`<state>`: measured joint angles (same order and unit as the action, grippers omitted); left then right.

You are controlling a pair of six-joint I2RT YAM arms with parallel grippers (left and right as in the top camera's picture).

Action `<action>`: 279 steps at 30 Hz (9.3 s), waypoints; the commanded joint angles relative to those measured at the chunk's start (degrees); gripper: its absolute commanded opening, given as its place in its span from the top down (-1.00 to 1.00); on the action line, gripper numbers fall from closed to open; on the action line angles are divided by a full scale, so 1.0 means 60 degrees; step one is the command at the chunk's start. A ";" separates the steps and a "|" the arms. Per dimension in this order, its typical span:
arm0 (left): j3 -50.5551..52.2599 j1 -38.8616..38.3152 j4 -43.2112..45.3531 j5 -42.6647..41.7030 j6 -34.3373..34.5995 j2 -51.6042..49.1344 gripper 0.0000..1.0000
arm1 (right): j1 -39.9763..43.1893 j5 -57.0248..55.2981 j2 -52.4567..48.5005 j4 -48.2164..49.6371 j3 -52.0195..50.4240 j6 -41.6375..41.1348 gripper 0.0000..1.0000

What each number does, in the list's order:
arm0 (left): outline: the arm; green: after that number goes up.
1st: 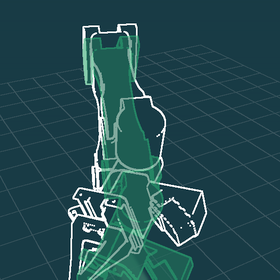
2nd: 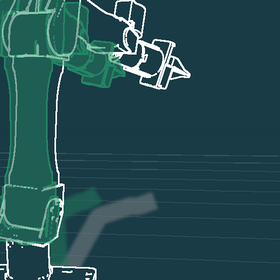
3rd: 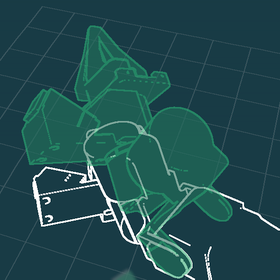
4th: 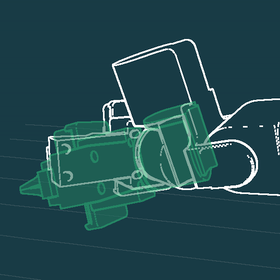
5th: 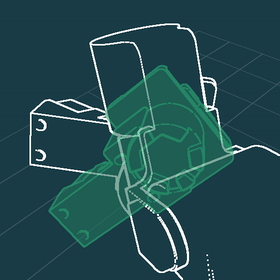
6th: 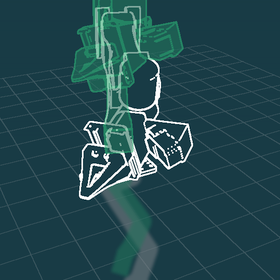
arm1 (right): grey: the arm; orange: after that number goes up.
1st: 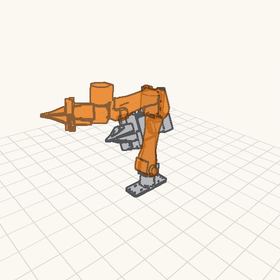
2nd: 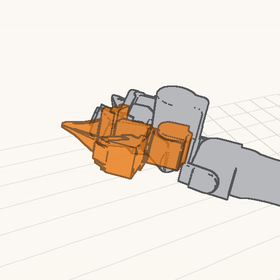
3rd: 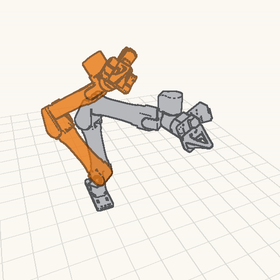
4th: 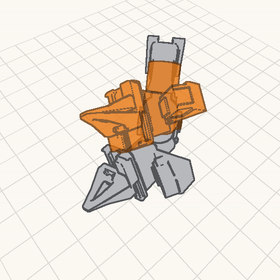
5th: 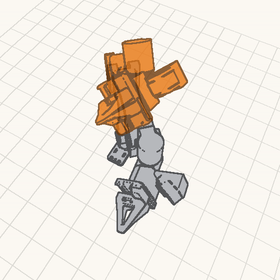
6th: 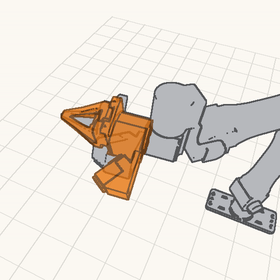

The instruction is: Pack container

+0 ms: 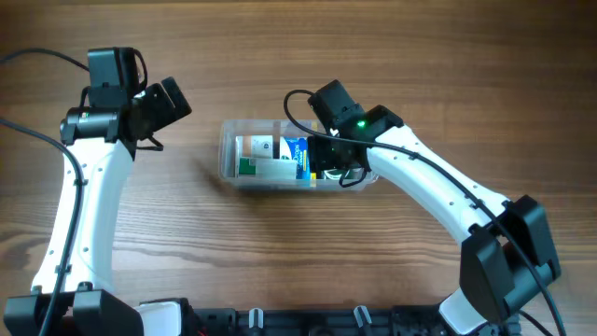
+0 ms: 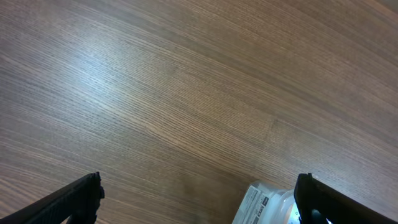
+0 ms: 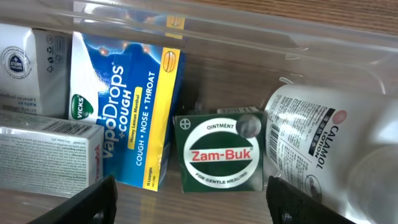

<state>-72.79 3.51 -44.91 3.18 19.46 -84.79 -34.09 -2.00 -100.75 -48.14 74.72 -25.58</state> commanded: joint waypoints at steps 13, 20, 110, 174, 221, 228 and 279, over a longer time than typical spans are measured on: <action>0.0007 0.0040 0.0025 0.0055 0.0120 0.0113 -0.99 | -0.0033 0.0630 0.3187 0.0160 0.0211 0.0321 -0.68; 0.0007 0.0040 0.0025 0.0058 0.0120 0.0113 -0.99 | -0.0033 0.0055 0.7715 -0.0696 0.0208 0.0590 -0.99; 0.0007 0.0040 0.0025 0.0055 0.0120 0.0113 -1.00 | -0.0029 0.1938 1.5883 0.8262 -1.2400 0.0251 -1.00; 0.0310 -0.0051 0.0029 0.0058 0.0120 0.0412 -0.99 | 0.5402 0.1045 1.6757 0.8058 -1.2400 0.8054 -0.99; 1.2076 -0.1264 0.6772 -0.0834 -0.0466 1.4109 -1.00 | 0.5402 0.1049 1.6757 0.8058 -1.2400 0.8054 -0.99; 1.2076 -0.1800 0.6772 -0.0951 -0.2787 1.4109 -1.00 | 0.5402 0.1049 1.6757 0.8058 -1.2400 0.8058 -0.99; 1.2076 -0.0958 0.6772 -0.0809 -0.4677 1.4105 -1.00 | 0.5402 0.1045 1.6757 0.8058 -1.2400 0.8062 -0.99</action>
<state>-0.80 -2.59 -4.27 -1.58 -7.49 -0.78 -2.02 4.84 -0.73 0.05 0.40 22.26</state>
